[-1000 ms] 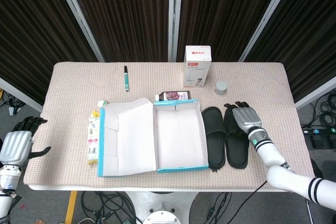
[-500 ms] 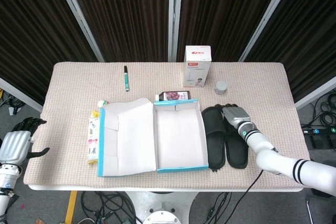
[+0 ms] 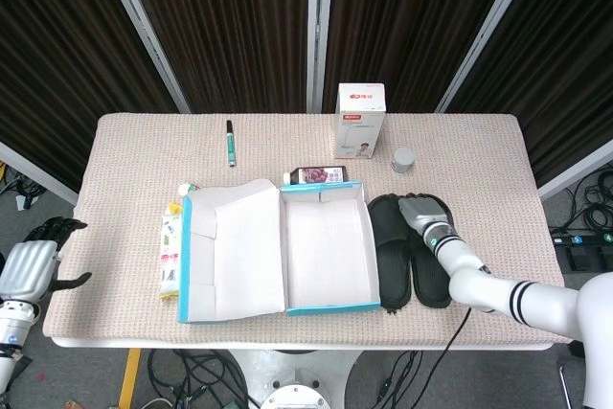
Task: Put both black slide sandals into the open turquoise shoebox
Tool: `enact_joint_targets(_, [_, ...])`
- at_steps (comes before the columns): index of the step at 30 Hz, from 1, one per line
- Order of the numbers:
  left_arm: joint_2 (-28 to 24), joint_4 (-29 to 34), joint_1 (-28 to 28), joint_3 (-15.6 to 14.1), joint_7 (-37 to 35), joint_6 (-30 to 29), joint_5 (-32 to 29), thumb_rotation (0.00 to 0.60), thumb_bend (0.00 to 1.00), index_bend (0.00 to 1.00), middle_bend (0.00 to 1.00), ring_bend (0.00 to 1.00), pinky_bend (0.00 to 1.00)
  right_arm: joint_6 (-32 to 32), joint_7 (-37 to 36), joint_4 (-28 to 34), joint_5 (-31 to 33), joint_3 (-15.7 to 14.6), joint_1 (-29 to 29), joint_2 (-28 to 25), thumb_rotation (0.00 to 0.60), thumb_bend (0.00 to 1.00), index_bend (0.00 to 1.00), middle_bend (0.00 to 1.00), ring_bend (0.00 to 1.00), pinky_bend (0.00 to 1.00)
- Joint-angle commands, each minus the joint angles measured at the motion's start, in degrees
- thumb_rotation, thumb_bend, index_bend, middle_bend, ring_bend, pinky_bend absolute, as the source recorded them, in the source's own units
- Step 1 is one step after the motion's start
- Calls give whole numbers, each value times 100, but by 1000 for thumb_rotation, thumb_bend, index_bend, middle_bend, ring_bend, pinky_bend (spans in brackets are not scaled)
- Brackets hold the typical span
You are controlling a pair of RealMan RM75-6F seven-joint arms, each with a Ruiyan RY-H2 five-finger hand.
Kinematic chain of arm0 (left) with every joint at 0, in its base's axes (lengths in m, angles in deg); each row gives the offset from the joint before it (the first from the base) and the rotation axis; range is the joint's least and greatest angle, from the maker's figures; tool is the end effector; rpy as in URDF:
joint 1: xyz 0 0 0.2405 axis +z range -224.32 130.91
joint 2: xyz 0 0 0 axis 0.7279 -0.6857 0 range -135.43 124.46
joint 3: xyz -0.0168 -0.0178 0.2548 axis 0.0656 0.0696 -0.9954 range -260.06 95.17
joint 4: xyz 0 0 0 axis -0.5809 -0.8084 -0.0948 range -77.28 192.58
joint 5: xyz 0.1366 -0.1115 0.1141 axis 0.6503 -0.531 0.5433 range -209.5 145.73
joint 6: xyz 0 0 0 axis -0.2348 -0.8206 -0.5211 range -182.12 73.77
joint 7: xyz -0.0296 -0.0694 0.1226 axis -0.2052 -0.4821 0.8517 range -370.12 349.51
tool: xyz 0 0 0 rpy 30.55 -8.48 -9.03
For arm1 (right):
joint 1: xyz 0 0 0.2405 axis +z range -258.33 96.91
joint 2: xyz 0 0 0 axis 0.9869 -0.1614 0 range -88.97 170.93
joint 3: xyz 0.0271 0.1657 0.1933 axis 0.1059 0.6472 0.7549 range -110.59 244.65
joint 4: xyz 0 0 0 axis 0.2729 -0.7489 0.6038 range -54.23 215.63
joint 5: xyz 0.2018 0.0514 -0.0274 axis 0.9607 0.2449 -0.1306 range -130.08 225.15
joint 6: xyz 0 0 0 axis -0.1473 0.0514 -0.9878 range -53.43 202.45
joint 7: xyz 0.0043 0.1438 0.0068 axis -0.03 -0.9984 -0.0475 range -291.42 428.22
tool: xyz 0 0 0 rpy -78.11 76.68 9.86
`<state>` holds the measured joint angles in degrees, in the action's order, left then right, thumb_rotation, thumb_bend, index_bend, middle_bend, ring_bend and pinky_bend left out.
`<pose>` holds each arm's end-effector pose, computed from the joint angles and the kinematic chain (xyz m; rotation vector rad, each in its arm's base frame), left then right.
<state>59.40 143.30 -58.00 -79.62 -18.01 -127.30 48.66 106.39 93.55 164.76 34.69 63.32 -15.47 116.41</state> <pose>-0.3362 0.2181 0.1473 -1.4308 -1.0548 -0.8353 -0.1853 -0.3923 0.0192 1.7986 -1.3696 0.3263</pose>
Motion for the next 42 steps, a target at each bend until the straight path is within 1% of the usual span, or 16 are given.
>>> enact_joint_targets(1, [-6,-21,-7,-20,-54,48,-1,600,137,224,192,121,202,42,-45,-15,58,-56,56,43,600,68,36,114,0,0])
enact_joint_targets(8, [5,-56,-33,-51,-89,144,-15,600,137,222,192,122,202,107,-111,-66,179,-179,178,114,600,71,36,153,0,0])
enact_joint_targets(16, [21,-77,-54,-77,-96,223,-33,600,136,222,192,121,202,84,-112,-142,322,-340,301,195,600,73,57,181,0,0])
enact_joint_targets(20, [26,-95,-54,-87,-116,222,-19,600,137,221,193,121,202,94,-127,-177,383,-401,348,232,600,74,102,217,0,0])
enact_joint_targets(28, [32,-103,-65,-94,-117,231,-10,600,137,221,192,122,202,261,-187,-195,346,-430,325,304,600,84,197,297,0,0])
enact_joint_targets(34, [39,-101,-79,-95,-99,263,-31,600,136,222,192,121,202,413,-248,-200,299,-368,264,329,600,87,288,361,7,0])
enact_joint_targets(42, [39,-96,-93,-103,-83,295,-43,600,137,221,192,121,202,625,-275,-107,210,-249,193,253,600,94,346,410,29,0])
